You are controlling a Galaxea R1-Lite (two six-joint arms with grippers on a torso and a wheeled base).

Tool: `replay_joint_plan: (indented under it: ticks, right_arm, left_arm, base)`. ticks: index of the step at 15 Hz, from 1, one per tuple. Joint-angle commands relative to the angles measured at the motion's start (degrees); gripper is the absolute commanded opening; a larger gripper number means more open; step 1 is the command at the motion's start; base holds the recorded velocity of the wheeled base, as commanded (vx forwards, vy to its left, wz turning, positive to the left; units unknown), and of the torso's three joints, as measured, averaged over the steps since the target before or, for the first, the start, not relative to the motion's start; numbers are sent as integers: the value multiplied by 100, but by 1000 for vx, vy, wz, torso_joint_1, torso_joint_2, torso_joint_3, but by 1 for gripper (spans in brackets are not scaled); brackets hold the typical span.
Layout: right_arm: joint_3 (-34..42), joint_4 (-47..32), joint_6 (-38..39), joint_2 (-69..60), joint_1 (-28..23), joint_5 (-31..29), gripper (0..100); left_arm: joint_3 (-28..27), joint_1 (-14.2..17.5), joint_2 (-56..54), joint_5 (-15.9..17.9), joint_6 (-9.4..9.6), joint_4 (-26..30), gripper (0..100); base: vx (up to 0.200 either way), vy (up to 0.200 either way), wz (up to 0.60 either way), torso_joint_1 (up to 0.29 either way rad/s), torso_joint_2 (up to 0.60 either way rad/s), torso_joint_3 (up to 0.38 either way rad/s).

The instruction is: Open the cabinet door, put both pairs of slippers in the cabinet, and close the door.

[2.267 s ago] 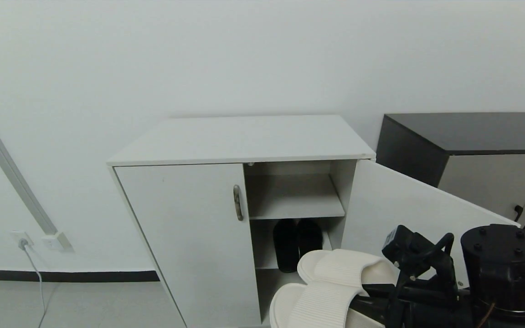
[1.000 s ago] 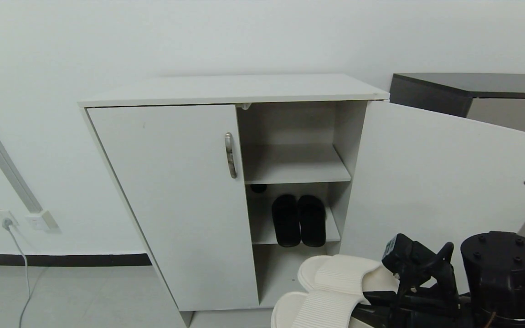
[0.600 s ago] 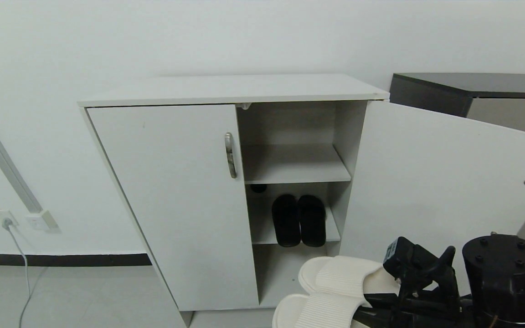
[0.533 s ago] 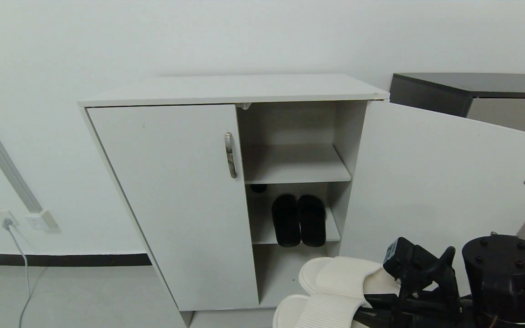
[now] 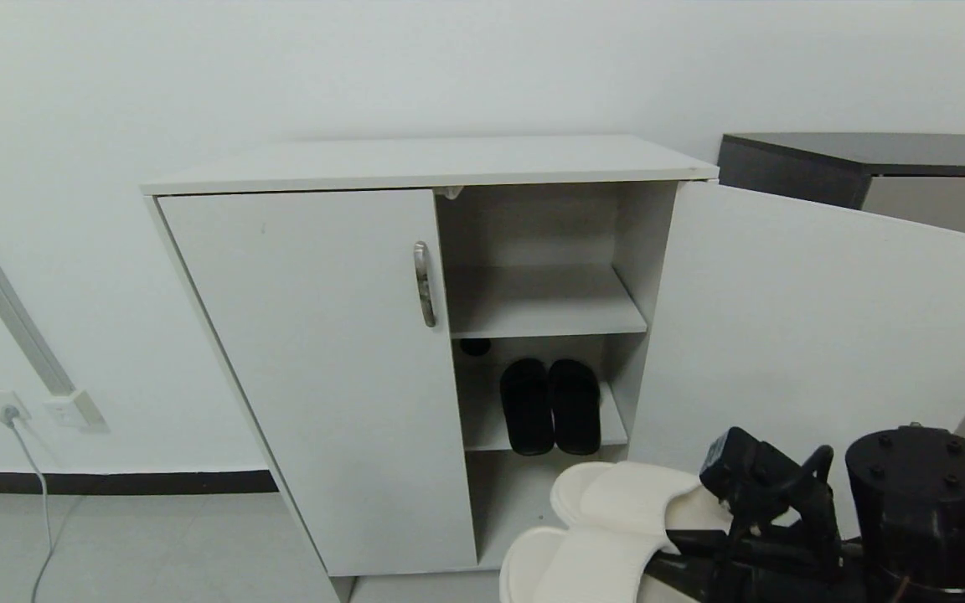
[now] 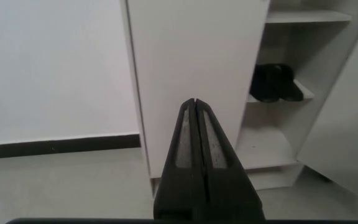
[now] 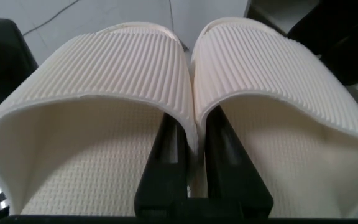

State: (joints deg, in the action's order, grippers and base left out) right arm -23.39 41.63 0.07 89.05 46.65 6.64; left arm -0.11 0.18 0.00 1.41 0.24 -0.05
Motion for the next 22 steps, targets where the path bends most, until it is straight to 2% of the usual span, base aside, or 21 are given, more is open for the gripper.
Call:
replay_joint_plan:
  ticks: [1, 3, 4, 6, 8, 12, 16, 20, 22]
  right_arm:
    - [-315, 12, 107, 297, 142, -366, 0]
    - [-957, 29, 1012, 921, 819, -1904, 0]
    - [-1273, 108, 1162, 1211, 1021, -2563, 0]
    - [-1967, 187, 1206, 1694, 1206, -3415, 0]
    - [-2723, 82, 1232, 2222, 1206, -3916, 0]
    - [-3760, -437, 1557, 2855, 1039, -4593, 0]
    - [-4455, -894, 1293, 2942, 687, -5068, 0]
    - [-5175, -1702, 1285, 2942, 547, -5120, 0]
    - [-5325, -1764, 1241, 2934, 529, -5173, 0]
  left_arm:
    - [2, -9, 0, -1, 2, 5, 0]
    - [2, -9, 9, 8, 2, 5, 0]
    - [2, -9, 0, 8, 2, 5, 0]
    - [2, -9, 9, -1, 2, 5, 0]
    - [2, -9, 0, -1, 2, 5, 0]
    - [2, -9, 0, -1, 2, 5, 0]
    - [2, -9, 0, 8, 2, 5, 0]
    - [2, -9, 0, 8, 2, 5, 0]
    - [2, -9, 9, -1, 2, 5, 0]
  base:
    - [0, 0, 0, 0, 0, 0]
    - [0, 0, 0, 0, 0, 0]
    - [0, 0, 0, 0, 0, 0]
    - [0, 0, 0, 0, 0, 0]
    - [0, 0, 0, 0, 0, 0]
    - [0, 0, 0, 0, 0, 0]
    - [0, 0, 0, 0, 0, 0]
    - [0, 0, 0, 0, 0, 0]
    - [0, 0, 0, 0, 0, 0]
